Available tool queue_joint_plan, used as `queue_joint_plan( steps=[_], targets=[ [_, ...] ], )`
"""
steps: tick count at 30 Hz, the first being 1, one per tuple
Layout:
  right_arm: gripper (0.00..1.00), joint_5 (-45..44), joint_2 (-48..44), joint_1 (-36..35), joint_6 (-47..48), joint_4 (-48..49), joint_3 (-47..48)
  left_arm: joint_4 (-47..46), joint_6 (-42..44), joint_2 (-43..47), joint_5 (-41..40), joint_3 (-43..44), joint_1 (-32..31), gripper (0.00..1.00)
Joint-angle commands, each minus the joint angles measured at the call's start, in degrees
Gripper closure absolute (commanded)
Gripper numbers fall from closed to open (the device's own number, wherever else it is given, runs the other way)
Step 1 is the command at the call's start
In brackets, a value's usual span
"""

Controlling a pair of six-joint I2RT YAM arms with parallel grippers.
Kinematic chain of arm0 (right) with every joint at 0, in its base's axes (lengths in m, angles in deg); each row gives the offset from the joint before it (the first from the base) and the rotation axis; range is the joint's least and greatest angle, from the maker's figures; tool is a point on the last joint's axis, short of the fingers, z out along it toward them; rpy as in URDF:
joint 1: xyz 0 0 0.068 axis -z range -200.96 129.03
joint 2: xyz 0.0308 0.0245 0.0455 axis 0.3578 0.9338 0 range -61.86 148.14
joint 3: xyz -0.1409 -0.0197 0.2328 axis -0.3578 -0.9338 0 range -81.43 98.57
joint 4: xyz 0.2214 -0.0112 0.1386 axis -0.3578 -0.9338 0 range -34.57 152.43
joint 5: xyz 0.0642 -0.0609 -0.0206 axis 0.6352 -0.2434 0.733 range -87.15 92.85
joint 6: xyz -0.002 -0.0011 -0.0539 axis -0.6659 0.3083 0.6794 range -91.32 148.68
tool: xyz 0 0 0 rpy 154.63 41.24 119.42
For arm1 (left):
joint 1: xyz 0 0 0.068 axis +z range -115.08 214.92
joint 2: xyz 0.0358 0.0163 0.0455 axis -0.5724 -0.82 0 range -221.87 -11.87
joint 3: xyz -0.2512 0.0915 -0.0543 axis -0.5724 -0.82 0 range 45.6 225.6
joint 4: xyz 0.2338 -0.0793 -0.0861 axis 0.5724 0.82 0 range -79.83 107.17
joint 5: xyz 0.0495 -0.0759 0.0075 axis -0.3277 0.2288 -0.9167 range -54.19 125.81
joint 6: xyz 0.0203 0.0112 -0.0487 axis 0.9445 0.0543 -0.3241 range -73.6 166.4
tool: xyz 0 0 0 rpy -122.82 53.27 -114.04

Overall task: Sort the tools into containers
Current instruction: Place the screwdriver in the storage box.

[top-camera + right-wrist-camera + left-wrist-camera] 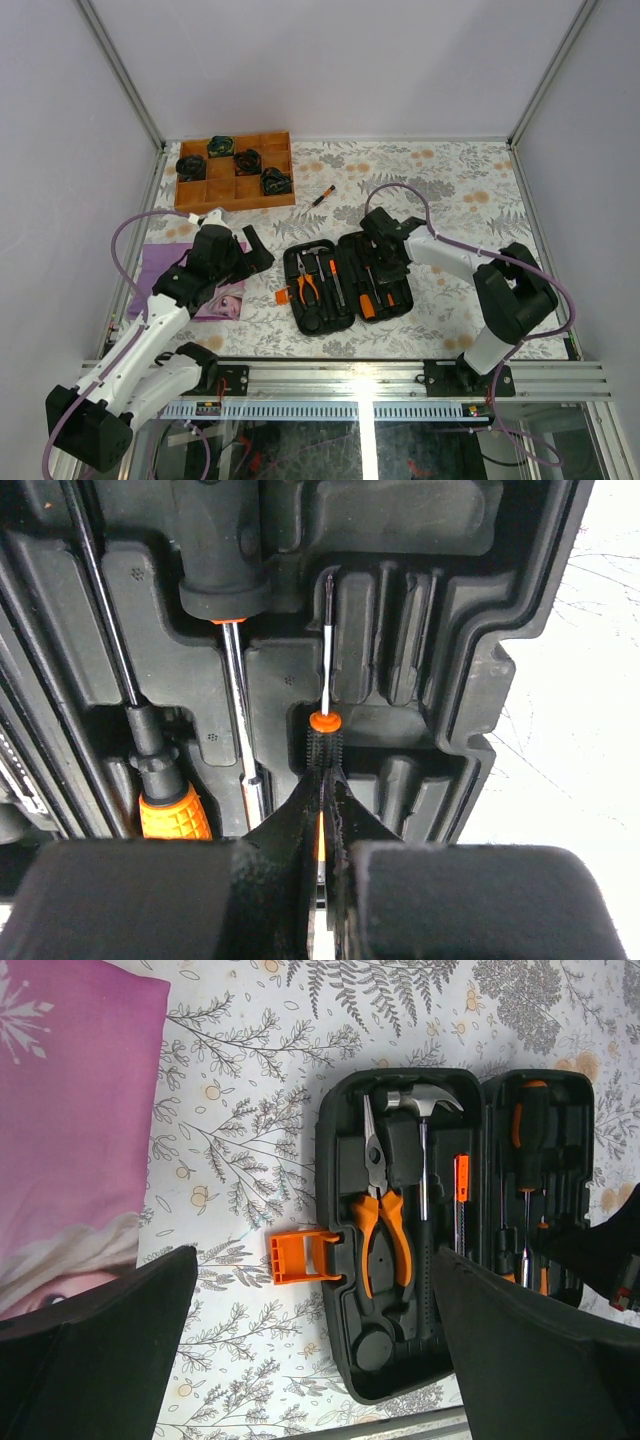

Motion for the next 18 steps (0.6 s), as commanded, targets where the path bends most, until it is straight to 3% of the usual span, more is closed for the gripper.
queue_joint_plan(
  steps=[1,4,9,18],
  targets=[
    [1.00,5.46,9.84,-4.00,-5.72,8.13,-9.92,-4.89,0.79,-0.03,1.68,0.99,0.36,0.00],
    [0.95,1.35,3.27,-4.03,-5.91,5.25,-7.55,-4.26,1.95,-0.76,1.83,1.87,0.35,0.00],
    [0.77,-4.05,-8.66,-4.01,-4.26,1.76,-2.26,-1.00,3.84,-1.90,0.67,5.06,0.35,0.00],
    [0.66,-11.77,-19.63,-4.01,-0.43,6.12,3.55,5.17,8.73,0.77,-2.15,10.89,0.41,0.00]
  ],
)
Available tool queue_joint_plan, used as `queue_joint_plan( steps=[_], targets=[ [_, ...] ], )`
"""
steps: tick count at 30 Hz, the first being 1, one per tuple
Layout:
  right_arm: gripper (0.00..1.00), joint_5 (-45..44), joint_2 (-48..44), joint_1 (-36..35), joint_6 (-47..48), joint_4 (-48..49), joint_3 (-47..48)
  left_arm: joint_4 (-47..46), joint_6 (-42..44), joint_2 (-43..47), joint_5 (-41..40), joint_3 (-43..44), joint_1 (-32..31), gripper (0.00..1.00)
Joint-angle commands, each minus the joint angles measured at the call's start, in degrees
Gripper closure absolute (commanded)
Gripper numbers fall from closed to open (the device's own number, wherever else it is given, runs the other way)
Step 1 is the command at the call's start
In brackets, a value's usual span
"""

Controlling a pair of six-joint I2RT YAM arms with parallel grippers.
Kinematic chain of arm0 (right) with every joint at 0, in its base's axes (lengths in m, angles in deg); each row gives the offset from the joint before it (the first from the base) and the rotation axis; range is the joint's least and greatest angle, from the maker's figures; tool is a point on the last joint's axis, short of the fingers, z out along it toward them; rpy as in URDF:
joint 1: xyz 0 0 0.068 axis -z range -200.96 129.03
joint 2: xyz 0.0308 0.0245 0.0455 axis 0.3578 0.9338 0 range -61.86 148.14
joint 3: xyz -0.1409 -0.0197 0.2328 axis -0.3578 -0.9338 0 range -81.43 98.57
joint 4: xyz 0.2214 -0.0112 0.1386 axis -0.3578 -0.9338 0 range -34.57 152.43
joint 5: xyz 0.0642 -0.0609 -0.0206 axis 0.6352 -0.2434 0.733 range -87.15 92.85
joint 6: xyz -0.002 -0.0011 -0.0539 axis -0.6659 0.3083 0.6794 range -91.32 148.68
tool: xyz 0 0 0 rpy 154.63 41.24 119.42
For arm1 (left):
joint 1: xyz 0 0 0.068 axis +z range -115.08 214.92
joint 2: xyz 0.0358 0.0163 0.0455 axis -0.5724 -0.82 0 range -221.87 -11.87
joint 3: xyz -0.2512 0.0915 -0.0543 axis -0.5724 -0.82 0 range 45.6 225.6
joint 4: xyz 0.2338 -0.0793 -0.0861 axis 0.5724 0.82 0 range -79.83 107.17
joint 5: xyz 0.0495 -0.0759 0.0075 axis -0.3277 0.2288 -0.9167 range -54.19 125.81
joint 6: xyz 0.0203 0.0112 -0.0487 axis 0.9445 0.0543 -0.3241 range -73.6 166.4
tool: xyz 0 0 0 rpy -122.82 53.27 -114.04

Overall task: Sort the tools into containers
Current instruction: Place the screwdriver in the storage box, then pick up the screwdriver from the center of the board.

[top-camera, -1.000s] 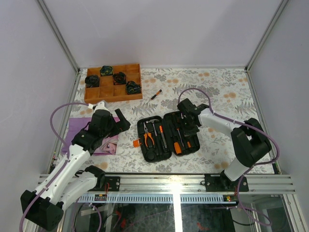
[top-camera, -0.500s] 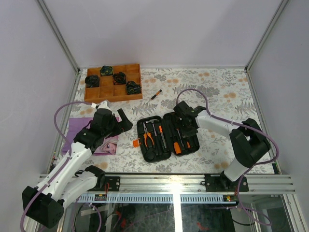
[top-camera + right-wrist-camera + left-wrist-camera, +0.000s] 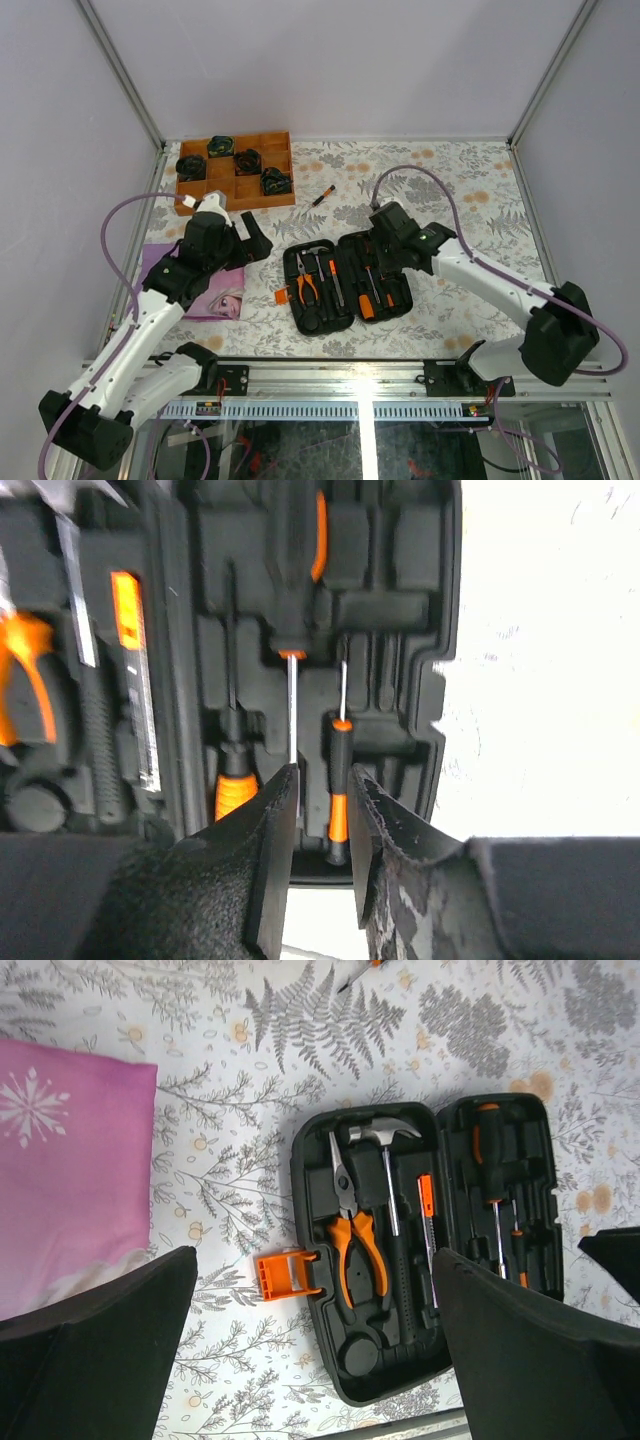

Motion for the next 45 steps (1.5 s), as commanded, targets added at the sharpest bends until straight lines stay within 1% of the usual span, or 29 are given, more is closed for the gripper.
queue_joint_plan(
  steps=[1,3,4,5,8,11,12,16,19,21,23,24,25,26,28,32,36,45],
  targets=[
    [0.65,-3.27,-4.04,-0.42,3.53,5.00,4.27,3.07,4.57,2.70,-1.77,3.55,0.31,0.00],
    [0.63,-2.55,-4.05,-0.43,5.62,7.09,5.50,3.87,5.75,3.90,-1.49,3.98,0.36,0.00],
    [0.60,-2.55,-3.82,-0.41,6.65,8.20,6.23,4.22,6.22,4.68,-1.51,4.04,0.35,0.00],
    [0.54,-2.35,-3.37,-0.36,7.94,9.62,6.84,4.38,6.65,5.76,-1.65,3.91,0.35,0.00],
    [0.47,-1.18,-1.14,-0.41,13.12,15.37,8.65,4.03,6.81,7.80,-3.07,2.48,0.35,0.00],
    [0.45,0.96,1.88,-0.40,17.99,22.96,9.34,3.45,6.00,8.87,-4.40,1.47,0.40,0.00],
    [0.45,2.09,2.77,-0.40,18.86,27.02,9.13,3.17,5.49,9.10,-5.39,0.89,0.38,0.00],
    [0.44,8.83,4.99,-0.39,21.27,39.02,6.23,2.77,4.36,9.49,-8.94,0.11,0.36,0.00],
    [0.41,10.12,6.91,-0.38,23.06,43.45,5.97,2.82,4.14,9.59,-9.99,-0.02,0.35,0.00],
    [0.40,10.40,8.16,-0.26,24.69,43.33,7.40,2.74,4.07,9.88,-9.67,-0.18,0.35,0.00],
    [0.36,12.24,9.75,-0.31,27.33,40.67,10.06,2.42,4.05,10.32,-9.54,-0.39,0.33,0.00],
    [0.32,13.59,10.78,-0.25,28.96,38.19,12.19,2.32,4.01,10.53,-9.57,-0.47,0.35,0.00],
    [0.25,14.65,12.02,-0.11,30.12,34.35,14.81,2.22,4.05,10.78,-9.54,-0.50,0.36,0.00],
    [0.23,15.54,13.47,0.10,31.11,30.81,17.40,2.21,4.03,10.81,-9.59,-0.53,0.35,0.00],
    [0.22,19.18,16.04,0.47,33.16,27.23,19.84,2.28,3.92,10.87,-9.45,-0.58,0.31,0.00],
    [0.22,24.65,17.96,0.54,37.10,27.03,20.18,2.17,3.84,10.89,-9.46,-0.71,0.35,0.00],
    [0.21,27.64,20.15,1.11,41.47,25.41,22.53,2.01,3.97,10.49,-9.02,-0.70,0.33,0.00],
    [0.19,37.68,25.40,5.91,47.82,22.39,30.10,2.03,4.05,9.88,-8.92,-0.73,0.35,0.00]
  ],
)
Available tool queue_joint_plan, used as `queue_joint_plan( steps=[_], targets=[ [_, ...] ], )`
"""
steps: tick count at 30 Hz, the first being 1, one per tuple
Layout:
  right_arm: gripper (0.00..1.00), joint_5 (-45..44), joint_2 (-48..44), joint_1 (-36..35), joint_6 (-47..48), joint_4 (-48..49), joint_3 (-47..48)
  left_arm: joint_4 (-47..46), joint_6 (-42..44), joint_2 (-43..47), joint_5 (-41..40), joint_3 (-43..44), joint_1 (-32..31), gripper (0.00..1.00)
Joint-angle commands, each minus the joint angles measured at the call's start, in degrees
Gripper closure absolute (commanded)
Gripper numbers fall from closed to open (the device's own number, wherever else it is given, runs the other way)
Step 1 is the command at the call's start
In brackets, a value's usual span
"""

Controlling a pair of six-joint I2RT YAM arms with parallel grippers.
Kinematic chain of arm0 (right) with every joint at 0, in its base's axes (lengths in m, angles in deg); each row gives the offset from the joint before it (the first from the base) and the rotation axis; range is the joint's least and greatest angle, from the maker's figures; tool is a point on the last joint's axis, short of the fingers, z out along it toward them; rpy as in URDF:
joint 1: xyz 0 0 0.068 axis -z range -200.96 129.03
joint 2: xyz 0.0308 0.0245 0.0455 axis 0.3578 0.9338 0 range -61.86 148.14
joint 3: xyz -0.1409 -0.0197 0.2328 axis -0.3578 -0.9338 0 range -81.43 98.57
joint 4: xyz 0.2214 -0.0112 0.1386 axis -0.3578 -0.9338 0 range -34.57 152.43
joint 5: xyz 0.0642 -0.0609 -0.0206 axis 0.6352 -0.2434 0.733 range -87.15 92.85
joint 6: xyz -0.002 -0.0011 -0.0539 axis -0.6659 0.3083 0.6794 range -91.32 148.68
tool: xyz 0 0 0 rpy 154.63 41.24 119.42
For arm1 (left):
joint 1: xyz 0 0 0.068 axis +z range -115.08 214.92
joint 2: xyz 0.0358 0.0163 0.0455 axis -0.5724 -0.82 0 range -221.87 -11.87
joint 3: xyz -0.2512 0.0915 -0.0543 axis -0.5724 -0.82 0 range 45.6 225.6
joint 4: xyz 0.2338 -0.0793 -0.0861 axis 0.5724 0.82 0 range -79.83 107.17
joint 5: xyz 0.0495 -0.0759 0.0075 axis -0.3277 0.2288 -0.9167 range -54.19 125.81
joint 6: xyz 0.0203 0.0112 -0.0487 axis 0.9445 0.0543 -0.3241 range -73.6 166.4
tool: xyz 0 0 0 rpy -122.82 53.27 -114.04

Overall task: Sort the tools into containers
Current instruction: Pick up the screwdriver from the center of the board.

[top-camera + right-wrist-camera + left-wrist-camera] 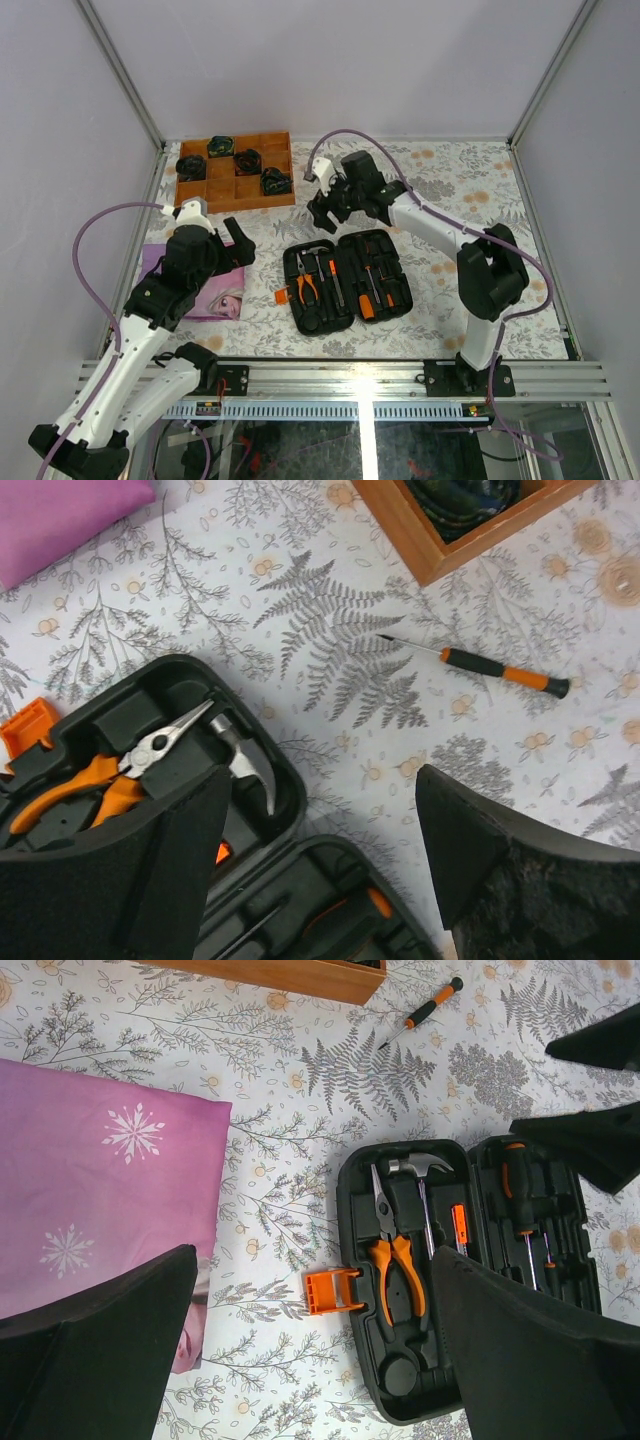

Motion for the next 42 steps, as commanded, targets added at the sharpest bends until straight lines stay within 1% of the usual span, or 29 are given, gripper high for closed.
queue_joint_plan(
  steps=[1,4,7,9,10,12,13,16,21,23,26,31,36,40,42],
  targets=[
    [0.19,7.09,1.68,2.41,6.33,-0.74,6.43,-1.29,-0.25,-0.11,-0.85,-0.51,0.36,0.00],
    [0.19,9.75,3.34,2.92,10.41,0.76,7.89,-1.28,-0.26,-0.42,-0.91,-0.51,0.35,0.00],
    [0.19,14.82,5.60,4.28,13.14,2.06,9.45,-1.22,-0.27,-0.67,-0.98,-0.51,0.33,0.00],
    [0.17,20.75,8.08,6.05,13.95,1.09,11.96,-1.24,-0.21,-0.83,-1.11,-0.46,0.35,0.00],
    [0.14,24.87,9.62,7.00,15.13,-0.32,14.67,-1.20,-0.17,-0.96,-0.99,-0.50,0.35,0.00],
    [0.11,32.45,13.09,8.41,19.28,-3.28,18.23,-1.12,-0.16,-1.26,-0.84,-0.44,0.36,0.00],
    [0.10,33.21,14.61,8.74,19.16,-3.77,19.86,-1.13,-0.16,-1.35,-0.89,-0.50,0.35,0.00],
    [0.10,32.45,19.59,8.79,19.72,-7.00,26.04,-1.18,-0.09,-1.73,-0.83,-0.42,0.35,0.00],
    [0.13,30.84,28.01,8.75,25.79,-14.21,35.71,-1.18,-0.01,-2.66,-0.50,-0.42,0.35,0.00],
    [0.13,28.83,30.28,8.80,28.70,-15.35,37.88,-1.20,0.08,-3.13,-0.30,-0.33,0.35,0.00],
    [0.13,26.83,33.53,9.06,30.68,-15.12,40.76,-1.22,0.27,-3.87,0.34,-0.20,0.35,0.00],
    [0.14,26.86,39.73,10.67,27.80,-15.74,48.88,-1.20,0.30,-3.90,0.25,-0.31,0.35,0.00],
    [0.15,26.45,43.22,10.99,26.43,-15.43,52.02,-1.38,0.45,-4.36,0.84,-0.28,0.36,0.00],
    [0.19,25.92,46.53,11.47,26.16,-19.13,56.93,-1.58,0.76,-4.85,1.63,-0.27,0.35,0.00],
    [0.20,26.08,46.71,11.67,26.13,-19.77,56.84,-1.59,0.73,-4.80,1.64,-0.29,0.35,0.00]
  ],
)
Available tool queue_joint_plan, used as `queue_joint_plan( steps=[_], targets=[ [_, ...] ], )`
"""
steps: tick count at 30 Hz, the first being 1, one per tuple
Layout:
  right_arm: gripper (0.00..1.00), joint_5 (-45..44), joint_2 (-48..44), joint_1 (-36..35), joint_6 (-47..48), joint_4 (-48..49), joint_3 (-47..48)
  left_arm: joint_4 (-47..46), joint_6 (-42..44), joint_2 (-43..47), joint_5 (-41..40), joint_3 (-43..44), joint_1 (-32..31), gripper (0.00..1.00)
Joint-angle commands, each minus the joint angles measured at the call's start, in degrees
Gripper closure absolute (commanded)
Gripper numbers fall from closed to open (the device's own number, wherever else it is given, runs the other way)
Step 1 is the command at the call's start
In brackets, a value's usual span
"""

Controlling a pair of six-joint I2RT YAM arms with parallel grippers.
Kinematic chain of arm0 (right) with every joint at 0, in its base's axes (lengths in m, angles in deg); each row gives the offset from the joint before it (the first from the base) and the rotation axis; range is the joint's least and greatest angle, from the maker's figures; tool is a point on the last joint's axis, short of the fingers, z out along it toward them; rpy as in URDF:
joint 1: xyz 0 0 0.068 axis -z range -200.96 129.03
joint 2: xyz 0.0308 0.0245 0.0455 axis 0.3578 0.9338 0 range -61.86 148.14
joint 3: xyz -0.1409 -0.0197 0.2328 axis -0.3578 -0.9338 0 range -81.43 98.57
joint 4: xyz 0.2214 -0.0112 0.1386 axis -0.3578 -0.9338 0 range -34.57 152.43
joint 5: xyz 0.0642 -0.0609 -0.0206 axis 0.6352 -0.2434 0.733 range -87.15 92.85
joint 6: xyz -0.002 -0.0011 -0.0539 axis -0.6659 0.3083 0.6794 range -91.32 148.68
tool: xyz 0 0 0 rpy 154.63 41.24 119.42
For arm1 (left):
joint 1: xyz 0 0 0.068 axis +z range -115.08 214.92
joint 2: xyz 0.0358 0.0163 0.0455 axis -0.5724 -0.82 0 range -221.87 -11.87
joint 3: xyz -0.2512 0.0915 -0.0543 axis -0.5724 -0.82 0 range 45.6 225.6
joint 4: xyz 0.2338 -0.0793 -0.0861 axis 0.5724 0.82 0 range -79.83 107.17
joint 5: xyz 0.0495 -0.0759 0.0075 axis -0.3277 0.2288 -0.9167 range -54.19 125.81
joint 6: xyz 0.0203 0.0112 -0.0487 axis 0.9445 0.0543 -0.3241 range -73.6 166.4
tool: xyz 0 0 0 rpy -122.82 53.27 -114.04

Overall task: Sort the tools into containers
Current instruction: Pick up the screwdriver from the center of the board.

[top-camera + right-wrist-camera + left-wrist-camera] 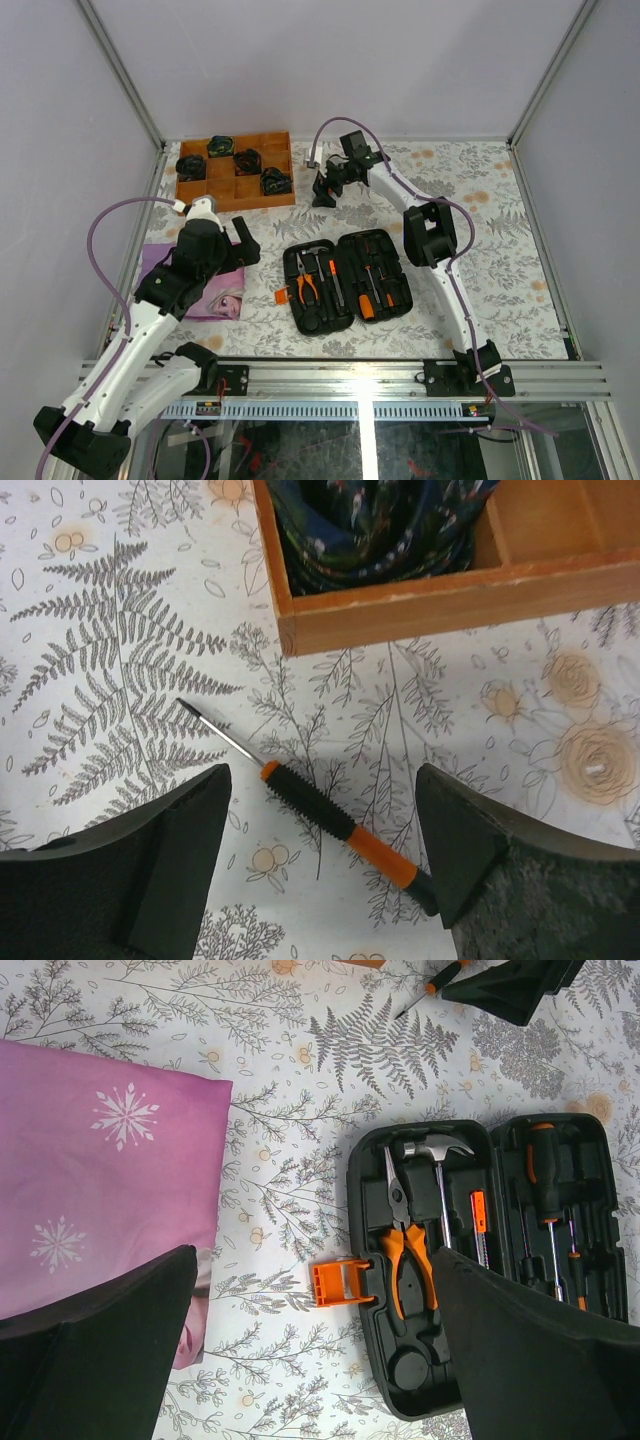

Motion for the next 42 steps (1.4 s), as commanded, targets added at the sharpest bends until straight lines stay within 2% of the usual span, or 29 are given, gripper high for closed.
queue_joint_plan(
  steps=[1,12,18,27,34,39,42],
  targets=[
    [0.21,0.15,0.33,0.59,-0.46,-3.23,3.00,-1.55,0.67,-0.02,0.79,-0.33,0.35,0.00],
    [0.32,-6.29,2.50,0.68,2.49,-8.03,2.71,-1.35,0.60,-0.15,0.61,-0.24,0.35,0.00],
    [0.62,-8.41,1.19,0.80,3.22,-10.11,1.14,-1.37,0.55,0.02,0.48,-0.18,0.36,0.00],
    [0.80,-16.16,-6.15,0.80,8.68,-14.65,-8.32,-1.35,0.43,-0.03,0.59,-0.23,0.35,0.00],
    [0.83,-26.03,-11.68,1.09,6.46,-14.13,-17.31,-1.44,0.56,-0.02,1.17,-0.25,0.31,0.00],
    [0.61,-23.50,-13.03,1.09,5.61,-14.97,-18.62,-1.70,0.65,-0.17,1.62,-0.40,0.35,0.00],
    [0.54,-20.97,-12.67,1.05,5.33,-15.15,-17.82,-1.62,0.74,-0.40,1.68,-0.33,0.38,0.00]
  ],
)
